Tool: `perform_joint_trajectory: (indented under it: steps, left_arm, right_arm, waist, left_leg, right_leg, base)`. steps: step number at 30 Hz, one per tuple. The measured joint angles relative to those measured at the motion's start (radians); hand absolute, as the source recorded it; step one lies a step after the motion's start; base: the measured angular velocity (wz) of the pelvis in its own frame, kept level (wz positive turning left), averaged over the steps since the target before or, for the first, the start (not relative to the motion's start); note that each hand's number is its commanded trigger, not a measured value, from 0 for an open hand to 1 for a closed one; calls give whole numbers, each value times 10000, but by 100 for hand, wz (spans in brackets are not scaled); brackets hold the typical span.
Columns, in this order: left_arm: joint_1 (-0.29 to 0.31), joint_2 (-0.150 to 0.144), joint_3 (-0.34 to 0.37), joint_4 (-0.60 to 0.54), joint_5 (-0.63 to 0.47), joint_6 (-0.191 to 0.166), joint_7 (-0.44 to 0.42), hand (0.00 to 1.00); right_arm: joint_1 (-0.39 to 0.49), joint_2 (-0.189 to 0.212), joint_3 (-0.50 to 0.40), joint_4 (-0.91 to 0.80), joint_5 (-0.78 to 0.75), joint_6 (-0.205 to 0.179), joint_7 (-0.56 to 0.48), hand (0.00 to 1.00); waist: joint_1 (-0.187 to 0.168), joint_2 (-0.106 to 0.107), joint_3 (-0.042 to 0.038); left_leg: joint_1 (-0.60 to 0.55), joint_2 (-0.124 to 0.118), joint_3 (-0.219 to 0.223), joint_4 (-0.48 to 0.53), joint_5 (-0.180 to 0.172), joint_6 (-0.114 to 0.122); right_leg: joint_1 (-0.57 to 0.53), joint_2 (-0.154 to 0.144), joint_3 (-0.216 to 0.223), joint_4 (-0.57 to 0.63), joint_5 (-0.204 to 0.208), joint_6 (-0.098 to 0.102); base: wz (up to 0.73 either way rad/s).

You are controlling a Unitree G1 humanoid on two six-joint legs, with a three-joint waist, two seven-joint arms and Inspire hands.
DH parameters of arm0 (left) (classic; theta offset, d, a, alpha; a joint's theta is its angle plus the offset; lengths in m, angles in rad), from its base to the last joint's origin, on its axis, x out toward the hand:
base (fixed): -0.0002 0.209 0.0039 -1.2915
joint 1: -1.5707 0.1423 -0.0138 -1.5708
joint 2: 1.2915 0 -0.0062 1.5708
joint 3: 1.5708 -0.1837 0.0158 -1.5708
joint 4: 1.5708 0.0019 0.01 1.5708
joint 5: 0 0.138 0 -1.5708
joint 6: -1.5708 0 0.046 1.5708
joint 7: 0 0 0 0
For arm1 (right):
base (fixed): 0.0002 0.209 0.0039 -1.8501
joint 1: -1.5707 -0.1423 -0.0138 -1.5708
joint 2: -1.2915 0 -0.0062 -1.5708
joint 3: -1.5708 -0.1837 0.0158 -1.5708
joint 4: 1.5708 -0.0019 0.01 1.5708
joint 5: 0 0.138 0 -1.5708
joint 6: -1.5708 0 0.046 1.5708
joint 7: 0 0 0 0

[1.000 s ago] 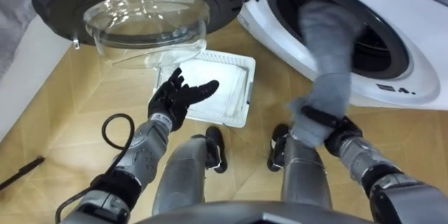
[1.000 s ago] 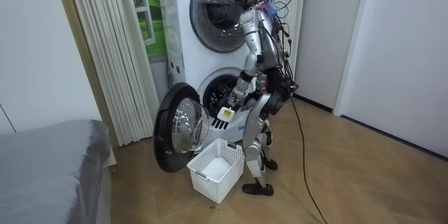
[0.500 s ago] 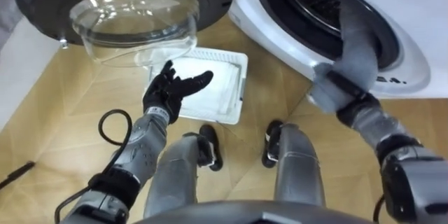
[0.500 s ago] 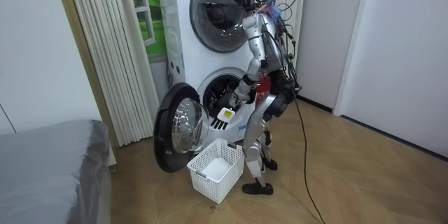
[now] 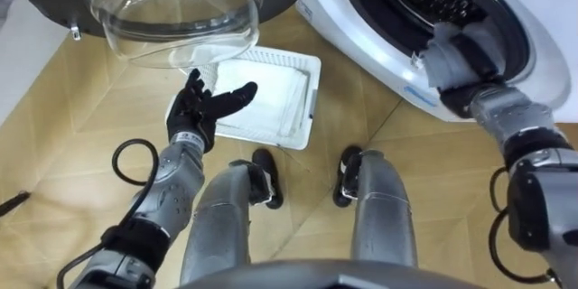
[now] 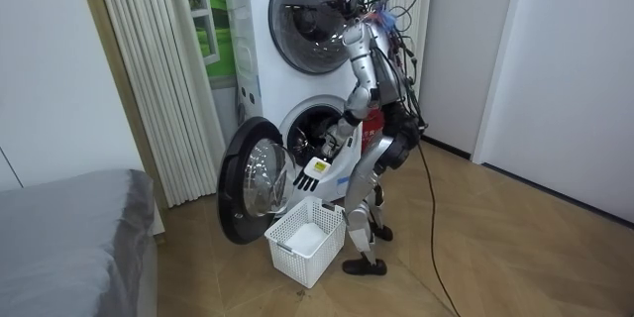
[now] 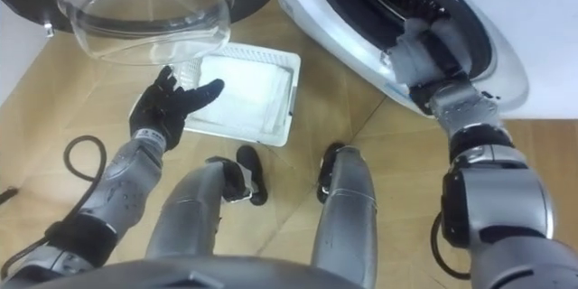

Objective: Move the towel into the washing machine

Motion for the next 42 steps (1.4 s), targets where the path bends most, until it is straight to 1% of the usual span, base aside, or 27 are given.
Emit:
perform_joint_trajectory:
  steps: [1, 2, 3, 7, 10, 11, 14, 18, 22, 25, 28, 30, 32, 37, 39, 40, 42]
  left_arm:
    - [0, 0, 0, 12, 3, -2, 0, 0]
    - [-1, 9, 6, 18, 6, -5, 0, 0]
    - [-12, 13, 23, 17, 2, -8, 0, 0]
    - [-40, 9, 45, -5, 96, -57, -1, 0]
    - [-38, 2, 21, 0, 211, -135, -31, 0]
    - [-32, 1, 26, 6, 404, -142, -36, 0]
    - [20, 0, 47, 19, 739, -141, -88, 0]
    - [13, 0, 49, 28, 861, -140, -129, 0]
    - [-14, -17, 122, 65, 866, -135, -198, 0]
    - [-30, -21, 140, 202, 866, -112, -364, 0]
    - [-29, -13, 106, 204, 866, -13, -414, 0]
    - [-50, 3, 66, 204, 868, 24, -522, 0]
    - [-73, 4, 39, 204, 869, 24, -531, 0]
    - [-69, 1, 0, 267, 856, 40, -559, 0]
    - [-81, -13, 9, 280, 861, 55, -646, 0]
    - [-65, -12, 22, 281, 866, 58, -693, 0]
    - [7, 31, 70, 331, 966, 58, -741, 0]
  right_arm:
    - [-50, -13, 0, -12, 0, 0, -19, 35]
    - [-120, -42, -3, -106, 8, 0, -75, 0]
    - [-205, -41, -5, -158, 13, 0, -122, 0]
    - [-426, -41, -5, -521, 268, 100, -643, 0]
    - [-787, -40, -5, -521, 921, 113, -1173, 0]
    - [-915, -40, -5, -530, 1125, 120, -1429, 0]
    - [-1091, -40, -5, -538, 1212, 173, -1858, 0]
    - [-1162, -40, -5, -541, 1210, 173, -2089, 0]
    - [-1160, -40, -10, -487, 1255, 173, -2061, 0]
    - [-1160, -41, -80, -325, 1312, 172, -1753, 0]
    - [-1150, -44, -112, -214, 1330, 157, -1462, 0]
    - [-1146, -44, -113, -5, 1430, 95, -1035, 0]
    - [-1127, -44, -115, 83, 1450, 74, -822, 0]
    - [-871, -44, -115, 200, 1565, -75, -375, 0]
    - [-643, -50, -123, 200, 1629, -359, -204, 0]
    - [-573, -51, -143, 200, 1644, -431, -152, 0]
    - [-382, -52, -306, 197, 1685, -568, 10, 0]
  waist:
    - [0, -17, 10]
    - [-4, -56, 33]
    - [-16, -88, 52]
    - [-41, -123, 64]
    - [-76, -202, 110]
    - [-93, -235, 129]
    - [-104, -269, 123]
    - [-112, -271, 122]
    - [-100, -270, 121]
    - [-92, -269, 120]
    - [-81, -258, 115]
    - [-82, -248, 109]
    - [-80, -239, 107]
    - [14, -102, 109]
    - [198, 60, 107]
    - [244, 110, 101]
    - [339, 313, 94]
  left_leg:
    - [2, 3, 20, 7, 0, 0]
    - [1, 11, 53, 51, 0, 1]
    - [0, 18, 77, 74, -1, 2]
    - [-18, 25, 131, 74, -18, 33]
    - [-41, 38, 189, 93, -43, 82]
    - [-85, 38, 221, 102, -50, 93]
    - [-131, 42, 313, 141, -63, 130]
    - [-136, 32, 373, 179, -78, 156]
    - [-137, 34, 367, 204, -78, 156]
    - [-146, 27, 350, 240, -78, 156]
    - [-159, 57, 319, 259, -79, 158]
    - [-151, 74, 287, 264, -79, 157]
    - [-96, 74, 270, 254, -79, 157]
    - [282, 41, 220, 51, -78, 155]
    - [550, 52, 212, -111, -79, 153]
    - [621, 59, 207, -156, -79, 153]
    - [945, 54, 218, -402, -73, 143]
  right_leg:
    - [-7, 0, 18, 8, 0, 0]
    - [-26, 0, 56, 53, -3, 5]
    - [-40, -2, 82, 83, -9, 13]
    - [-113, -2, 153, 126, -3, 8]
    - [-190, -17, 223, 235, -2, 6]
    - [-261, -20, 262, 265, 2, 10]
    - [-368, -19, 344, 275, 38, 38]
    - [-398, -34, 382, 261, 54, 61]
    - [-381, -30, 370, 262, 54, 62]
    - [-357, -31, 343, 269, 54, 62]
    - [-342, -32, 315, 270, 54, 61]
    - [-287, -32, 262, 262, 53, 58]
    - [-213, -35, 236, 248, 50, 56]
    - [218, -21, 159, 72, 44, 79]
    - [516, 8, 79, -140, 83, 92]
    - [603, 15, 53, -202, 92, 96]
    - [948, 56, 16, -486, 153, 140]
  base:
    - [-4]
    - [-3]
    - [0]
    - [-1]
    - [-1]
    - [-3]
    - [-6]
    - [-3]
    - [0]
    - [0]
    - [0]
    - [3]
    - [0]
    - [0]
    - [-3]
    - [-4]
    - [-5]
